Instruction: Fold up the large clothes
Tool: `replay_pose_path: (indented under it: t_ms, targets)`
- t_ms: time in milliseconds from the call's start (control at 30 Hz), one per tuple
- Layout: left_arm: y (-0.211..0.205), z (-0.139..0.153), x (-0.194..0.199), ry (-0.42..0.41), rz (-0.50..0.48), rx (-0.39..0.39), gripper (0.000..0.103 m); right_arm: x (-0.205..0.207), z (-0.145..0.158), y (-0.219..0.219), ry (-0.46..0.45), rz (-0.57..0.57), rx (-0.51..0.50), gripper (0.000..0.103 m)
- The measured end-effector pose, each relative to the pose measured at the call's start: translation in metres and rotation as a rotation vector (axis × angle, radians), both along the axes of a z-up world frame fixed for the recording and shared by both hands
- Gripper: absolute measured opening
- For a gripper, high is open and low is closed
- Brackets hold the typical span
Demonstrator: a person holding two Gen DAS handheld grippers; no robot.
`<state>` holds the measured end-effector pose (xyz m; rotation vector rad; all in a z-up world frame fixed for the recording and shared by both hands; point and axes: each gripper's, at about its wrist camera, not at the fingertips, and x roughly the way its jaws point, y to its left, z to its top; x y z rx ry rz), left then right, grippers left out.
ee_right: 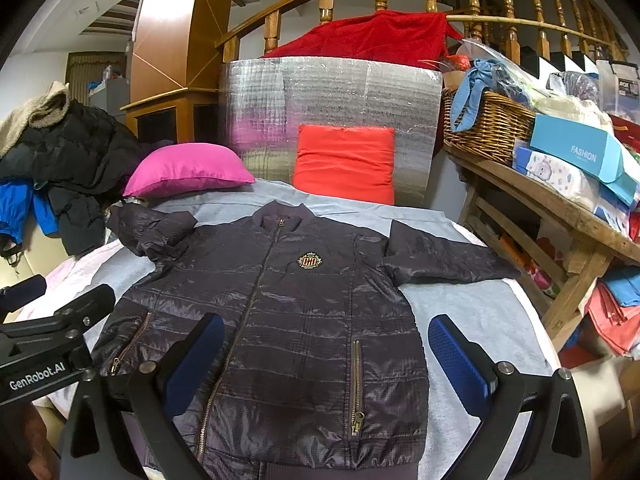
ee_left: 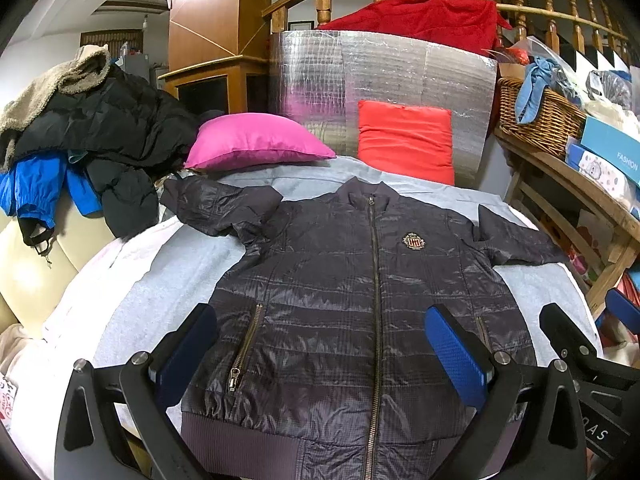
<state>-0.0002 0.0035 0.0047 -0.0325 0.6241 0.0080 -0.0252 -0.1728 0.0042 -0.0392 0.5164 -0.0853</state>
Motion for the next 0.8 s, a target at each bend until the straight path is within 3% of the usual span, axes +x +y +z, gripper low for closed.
replay_pose_path:
  t_ms: [400, 567, 700, 800]
  targets:
    - [0.001, -0.004, 0.001, -0.002, 0.004, 0.008, 0.103, -0.001, -0.001, -0.001, 0.001, -0.004, 0.000, 0.103]
    - [-0.001, -0.009, 0.005, -0.040, 0.001, 0.008, 0.103, 0.003, -0.003, -0.003, 0.012, -0.001, 0.013, 0.103]
    - [0.004, -0.024, 0.020, -0.059, 0.017, 0.023, 0.103, 0.012, -0.017, -0.024, 0.069, 0.042, 0.128, 0.103]
    - [0.008, -0.053, 0.049, 0.027, 0.036, 0.064, 0.103, 0.018, -0.037, -0.050, 0.118, 0.067, 0.228, 0.103]
